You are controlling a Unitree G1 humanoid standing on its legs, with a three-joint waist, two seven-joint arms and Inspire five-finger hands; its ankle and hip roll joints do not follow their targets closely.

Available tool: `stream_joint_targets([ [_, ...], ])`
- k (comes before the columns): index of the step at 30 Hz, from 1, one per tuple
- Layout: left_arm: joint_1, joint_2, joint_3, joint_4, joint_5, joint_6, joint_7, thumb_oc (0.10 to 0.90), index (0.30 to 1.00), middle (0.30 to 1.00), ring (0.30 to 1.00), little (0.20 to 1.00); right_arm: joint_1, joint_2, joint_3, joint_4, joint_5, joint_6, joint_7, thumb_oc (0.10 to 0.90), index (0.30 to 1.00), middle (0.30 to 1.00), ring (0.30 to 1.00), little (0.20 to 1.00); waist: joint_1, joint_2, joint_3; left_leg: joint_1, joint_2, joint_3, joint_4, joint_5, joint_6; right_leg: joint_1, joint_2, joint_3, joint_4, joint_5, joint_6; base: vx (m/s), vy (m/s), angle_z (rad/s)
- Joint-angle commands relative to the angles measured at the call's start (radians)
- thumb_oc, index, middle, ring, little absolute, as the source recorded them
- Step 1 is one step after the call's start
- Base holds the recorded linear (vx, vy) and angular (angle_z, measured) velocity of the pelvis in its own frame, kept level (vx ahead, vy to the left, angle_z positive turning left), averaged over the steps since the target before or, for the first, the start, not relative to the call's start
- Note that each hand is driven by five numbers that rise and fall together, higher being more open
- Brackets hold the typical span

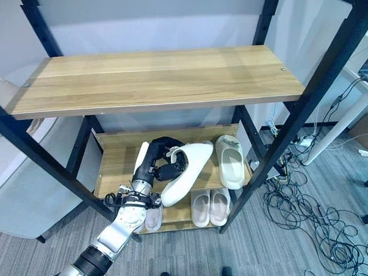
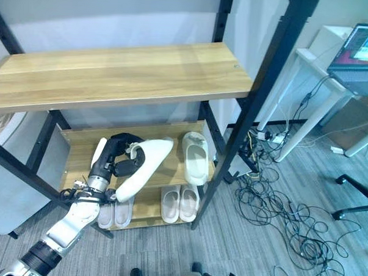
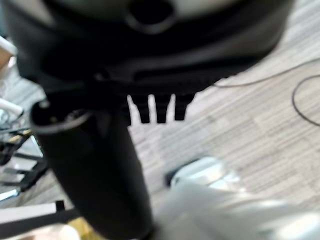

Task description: Arrange the slippers neatly on the shoe rack.

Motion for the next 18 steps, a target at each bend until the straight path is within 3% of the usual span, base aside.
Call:
stream_joint_targets([
  [1,-0.104,-0.041,0.041,-0.093,0.051,-0.123,0.023,0.400,0.300,0.300,0.300,0.300,0.003,0.062,0.040,0.000,-0.034,0.000,0.009,0.800,0.900,0.900,0.900,0.900,-0.001,0.005,-0.034,0.039,0.097,-0.034,0.127,-0.175,-0.048,0.077,0.054,-0.025,-0.050,0.030,-0.023,0.13,-0.097,0.45],
  [6,-0.104,-0.041,0.041,-0.093,0.051,-0.123,0.023,0.400,0.300,0.300,0.300,0.300,0.003,0.062,0.040,0.000,-0.034,0.000,0.009,0.800,0.900,0.900,0.900,0.900,-0.001,0.006,-0.033,0.041,0.097,-0.034,0.126,-0.174,-0.048,0.079,0.054,-0.025,-0.051,0.031,-0.023,0.01,-0.017,-0.07],
  [7,-0.098,-0.049,0.046,-0.082,0.068,-0.118,0.033,0.400,0.300,0.300,0.300,0.300,0.007,0.065,0.042,0.005,-0.037,-0.006,0.011,0.800,0.900,0.900,0.900,0.900,0.001,0.004,-0.048,0.043,0.107,-0.033,0.108,-0.151,-0.059,0.098,0.063,-0.037,-0.080,0.033,-0.031,0.13,-0.161,0.00],
  [10,-0.089,-0.074,0.080,-0.005,0.268,-0.100,0.285,0.400,0.300,0.300,0.300,0.300,-0.015,0.051,0.050,-0.008,-0.017,-0.042,-0.033,0.800,0.900,0.900,0.900,0.900,0.018,-0.006,-0.066,0.069,0.124,-0.056,0.034,-0.108,-0.085,0.165,0.090,-0.079,-0.158,0.028,-0.045,0.18,-0.199,0.22],
  [18,-0.110,-0.030,0.073,0.010,0.417,-0.099,0.385,0.400,0.300,0.300,0.300,0.300,-0.013,0.056,0.052,0.010,-0.021,-0.052,-0.064,0.800,0.900,0.900,0.900,0.900,0.015,0.010,-0.081,0.053,0.112,-0.059,-0.012,-0.086,-0.085,0.159,0.092,-0.102,-0.160,0.028,-0.039,0.03,0.003,0.08],
])
